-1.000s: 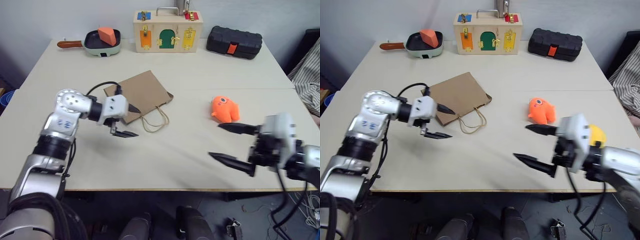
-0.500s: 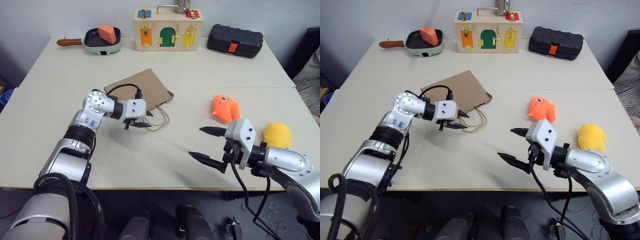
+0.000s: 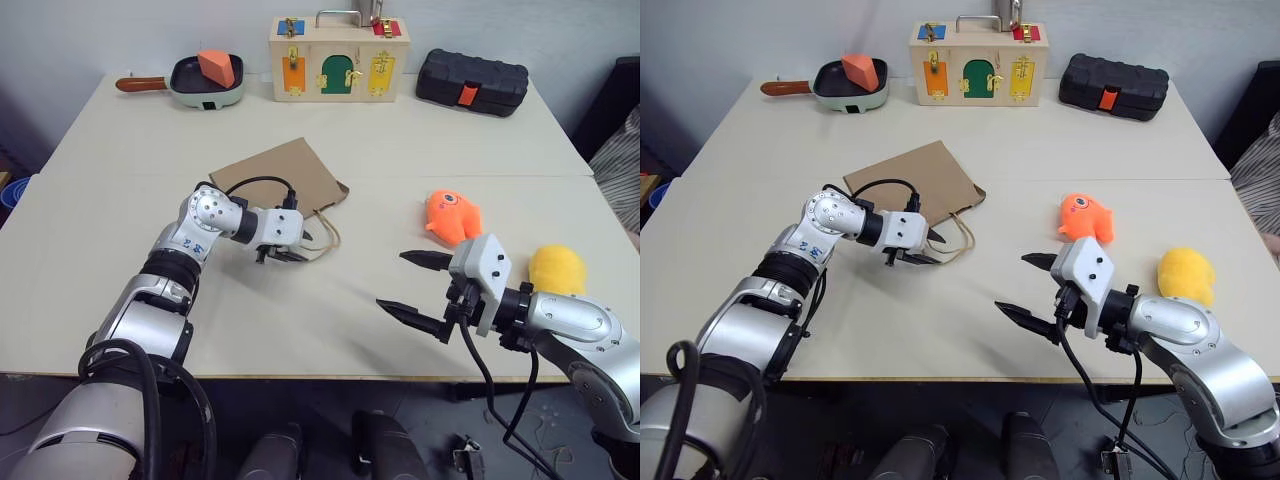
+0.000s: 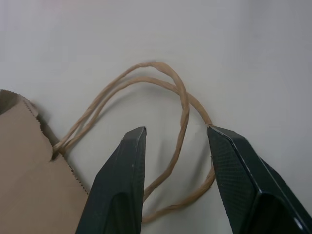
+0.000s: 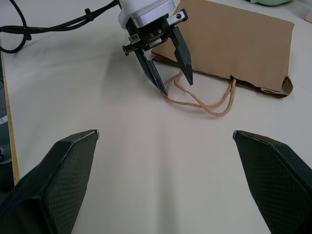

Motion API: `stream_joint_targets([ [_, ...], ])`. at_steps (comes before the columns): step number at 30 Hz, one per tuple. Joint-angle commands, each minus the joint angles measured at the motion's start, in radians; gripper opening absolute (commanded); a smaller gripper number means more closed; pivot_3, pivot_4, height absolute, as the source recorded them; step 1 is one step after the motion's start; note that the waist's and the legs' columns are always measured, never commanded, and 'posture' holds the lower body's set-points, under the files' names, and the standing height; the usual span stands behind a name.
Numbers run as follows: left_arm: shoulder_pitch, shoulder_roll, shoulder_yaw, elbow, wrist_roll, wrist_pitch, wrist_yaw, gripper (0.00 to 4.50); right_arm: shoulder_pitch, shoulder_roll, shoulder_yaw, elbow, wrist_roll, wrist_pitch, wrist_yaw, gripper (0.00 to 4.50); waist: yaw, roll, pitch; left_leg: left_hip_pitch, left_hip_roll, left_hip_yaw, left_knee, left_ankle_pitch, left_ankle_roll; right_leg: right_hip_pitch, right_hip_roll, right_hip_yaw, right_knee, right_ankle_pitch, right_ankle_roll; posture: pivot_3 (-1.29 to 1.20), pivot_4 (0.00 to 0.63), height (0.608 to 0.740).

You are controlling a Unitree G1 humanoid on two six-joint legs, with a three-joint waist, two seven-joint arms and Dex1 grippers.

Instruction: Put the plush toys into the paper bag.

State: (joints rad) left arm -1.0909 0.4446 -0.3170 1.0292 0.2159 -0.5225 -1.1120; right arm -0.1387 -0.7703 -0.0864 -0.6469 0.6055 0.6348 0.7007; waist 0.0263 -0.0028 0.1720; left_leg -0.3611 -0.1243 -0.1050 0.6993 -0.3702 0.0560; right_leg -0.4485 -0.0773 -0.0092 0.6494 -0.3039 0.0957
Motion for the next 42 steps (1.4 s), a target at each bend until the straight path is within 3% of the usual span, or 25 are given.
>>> stream_joint_targets([
  [1, -0.042, -0.01, 0.005, 0.016, 0.014, -0.009, 0.033, 1.21, -0.011, 0.011, -0.016, -0.022, 0.007, -0.005, -0.012, 4.5, 0.0, 0.0, 0.0, 0.0, 0.0, 0.0, 0.0, 0.0, 0.0, 0.0, 0.0, 0.0, 0.0, 0.0, 0.0, 0.0, 0.15, 0.74],
  [5, -0.05, -0.019, 0.029, 0.024, -0.007, 0.019, 0.026, 0.02, -0.005, 0.012, -0.014, -0.016, -0.001, -0.011, -0.012, 4.5, 0.0, 0.0, 0.0, 0.0, 0.0, 0.0, 0.0, 0.0, 0.0, 0.0, 0.0, 0.0, 0.0, 0.0, 0.0, 0.0, 0.15, 0.74],
  [10, -0.055, -0.041, 0.127, -0.033, -0.153, 0.167, -0.097, 0.02, 0.027, 0.015, -0.028, -0.015, -0.003, -0.013, -0.014, 4.5, -0.001, 0.0, 0.0, 0.0, 0.0, 0.0, 0.0, 0.0, 0.0, 0.0, 0.0, 0.0, 0.001, 0.0, 0.0, 0.0, 0.15, 0.74],
  [16, -0.01, -0.015, 0.235, -0.43, -0.442, 0.673, -0.313, 0.02, 0.059, 0.034, -0.094, -0.029, 0.051, 0.009, -0.043, 4.5, -0.004, 0.0, 0.0, -0.005, 0.0, 0.0, 0.003, 0.0, 0.0, -0.004, 0.0, 0.0, 0.003, 0.0, 0.0, 0.0, 0.15, 0.74],
  [19, 0.06, -0.008, 0.23, -0.625, -0.476, 0.744, -0.286, 0.0, 0.0, 0.088, -0.077, -0.029, 0.066, 0.026, -0.103, 3.97, -0.008, 0.0, 0.0, -0.006, 0.0, 0.0, 0.004, 0.0, 0.0, -0.006, 0.0, 0.0, 0.005, 0.0, 0.0, 0.0, 0.15, 0.74],
  [22, 0.115, -0.011, 0.228, -0.743, -0.5, 0.823, -0.239, 0.0, -0.058, 0.143, -0.037, -0.022, 0.062, 0.046, -0.157, 2.91, -0.014, 0.0, 0.0, -0.006, 0.0, 0.0, 0.005, 0.0, 0.0, -0.007, 0.0, 0.001, 0.006, 0.0, 0.0, 0.0, 0.15, 0.74],
  [30, 0.172, -0.079, 0.242, -0.937, -0.604, 0.988, -0.126, 0.0, -0.236, 0.304, 0.187, 0.206, -0.141, 0.014, -0.255, 0.05, -0.024, 0.0, 0.0, -0.008, -0.001, 0.001, 0.009, 0.0, 0.0, -0.01, -0.001, 0.002, 0.01, 0.0, 0.0, 0.0, 0.15, 0.74],
  [38, 0.177, -0.091, 0.274, -1.05, -0.727, 1.131, -0.049, 0.0, -0.269, 0.375, 0.239, 0.38, -0.266, -0.039, -0.267, 0.02, -0.031, 0.001, -0.001, -0.008, -0.002, 0.001, 0.009, 0.0, 0.0, -0.012, -0.001, 0.002, 0.012, 0.0, 0.0, 0.0, 0.15, 0.74],
  [42, 0.162, -0.099, 0.305, -1.08, -0.799, 1.194, -0.006, 0.0, -0.279, 0.356, 0.295, 0.413, -0.339, -0.056, -0.24, 0.02, -0.032, 0.001, -0.001, -0.008, -0.002, 0.001, 0.009, 0.0, -0.001, -0.013, -0.001, 0.002, 0.013, 0.0, 0.0, 0.0, 0.15, 0.74],
])
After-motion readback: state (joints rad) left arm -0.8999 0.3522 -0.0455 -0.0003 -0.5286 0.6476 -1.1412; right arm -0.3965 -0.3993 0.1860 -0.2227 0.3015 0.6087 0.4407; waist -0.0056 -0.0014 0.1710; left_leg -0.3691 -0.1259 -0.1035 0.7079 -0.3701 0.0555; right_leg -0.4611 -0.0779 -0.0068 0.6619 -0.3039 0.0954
